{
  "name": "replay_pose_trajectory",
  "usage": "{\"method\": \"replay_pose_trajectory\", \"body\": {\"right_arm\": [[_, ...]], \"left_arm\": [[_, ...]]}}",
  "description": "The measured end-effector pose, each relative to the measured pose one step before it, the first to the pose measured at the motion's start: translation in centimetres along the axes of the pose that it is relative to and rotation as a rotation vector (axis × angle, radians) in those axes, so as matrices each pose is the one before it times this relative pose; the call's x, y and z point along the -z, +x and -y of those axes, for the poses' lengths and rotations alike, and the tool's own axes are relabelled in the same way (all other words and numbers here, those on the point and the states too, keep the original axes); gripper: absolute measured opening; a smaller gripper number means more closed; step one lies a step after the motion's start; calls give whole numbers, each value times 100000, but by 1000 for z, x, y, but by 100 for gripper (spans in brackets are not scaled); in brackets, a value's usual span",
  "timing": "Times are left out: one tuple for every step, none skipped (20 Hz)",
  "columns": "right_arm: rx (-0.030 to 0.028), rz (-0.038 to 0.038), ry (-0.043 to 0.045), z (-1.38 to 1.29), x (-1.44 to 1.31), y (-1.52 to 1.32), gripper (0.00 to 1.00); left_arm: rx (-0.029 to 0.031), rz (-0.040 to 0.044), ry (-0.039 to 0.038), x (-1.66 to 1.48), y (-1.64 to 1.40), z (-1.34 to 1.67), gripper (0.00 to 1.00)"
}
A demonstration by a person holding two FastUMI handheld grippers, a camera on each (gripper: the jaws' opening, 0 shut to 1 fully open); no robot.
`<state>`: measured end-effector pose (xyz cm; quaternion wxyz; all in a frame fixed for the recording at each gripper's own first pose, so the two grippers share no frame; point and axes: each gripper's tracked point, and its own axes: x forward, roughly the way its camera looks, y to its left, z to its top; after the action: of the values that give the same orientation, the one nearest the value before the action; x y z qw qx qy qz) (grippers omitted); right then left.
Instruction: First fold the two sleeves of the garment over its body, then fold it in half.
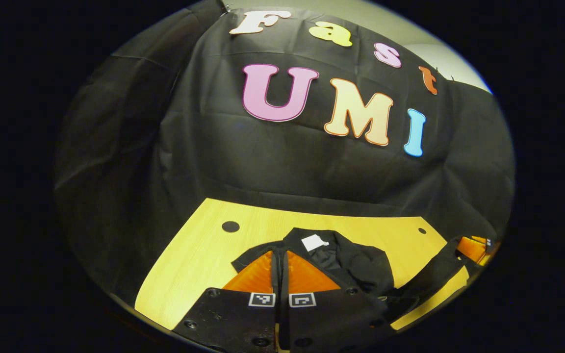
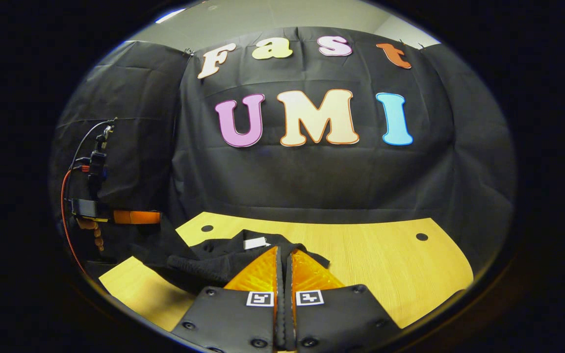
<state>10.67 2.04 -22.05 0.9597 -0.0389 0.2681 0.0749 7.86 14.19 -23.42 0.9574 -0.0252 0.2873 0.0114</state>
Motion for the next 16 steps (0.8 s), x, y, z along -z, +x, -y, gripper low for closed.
{"method": "replay_pose_trajectory", "body": {"right_arm": [[1319, -574, -337, 344, -36, 875, 2], [1500, -890, -557, 398, 89, 1027, 2], [1484, -568, -579, 400, -25, 1003, 2], [1752, -494, -264, 351, -200, 1135, 2], [1324, -741, 67, 359, -103, 1090, 2], [1386, -553, 273, 174, -101, 1149, 2], [1707, -628, 99, 362, -241, 1141, 2], [1639, -1273, 10, 357, 47, 1042, 2], [1545, -715, -163, 187, -35, 923, 0], [1942, -368, -262, 282, -226, 824, 2], [2091, -712, -348, 319, -34, 759, 2], [1831, -1245, -337, 85, 145, 515, 2], [1116, -1734, -187, -78, 257, 306, 4], [1407, 1391, -646, 112, -308, -206, 17], [1902, 3849, -1694, 106, -735, -336, 43], [1980, 4491, -2222, -58, -1476, -743, 70]], "left_arm": [[1211, -344, 1214, -82, 1063, 48, 0], [1025, -8, 704, -207, 1112, 137, 0], [414, -513, 333, 51, 1042, -109, 0], [243, -918, 65, 143, 1070, -213, 0], [-328, -1415, 195, 308, 1030, -332, 0], [-466, -1560, 652, 260, 983, -431, 0], [-508, -1059, 843, 194, 986, -461, 0], [-768, -1190, 705, 25, 906, -412, 0], [-494, -1170, 845, 164, 899, -219, 0], [-936, -1477, 1111, 324, 856, -405, 0], [-1588, -1060, 1505, 211, 807, -414, 0], [-2552, -863, 1804, 145, 567, -522, 0], [-3913, 579, 1770, 1, 211, -764, 0], [-3026, 2849, 985, -662, 122, -591, 8], [-1833, 5031, -309, -1374, -394, -424, 38], [-1433, 6663, -1529, -1717, -425, -325, 68]]}}
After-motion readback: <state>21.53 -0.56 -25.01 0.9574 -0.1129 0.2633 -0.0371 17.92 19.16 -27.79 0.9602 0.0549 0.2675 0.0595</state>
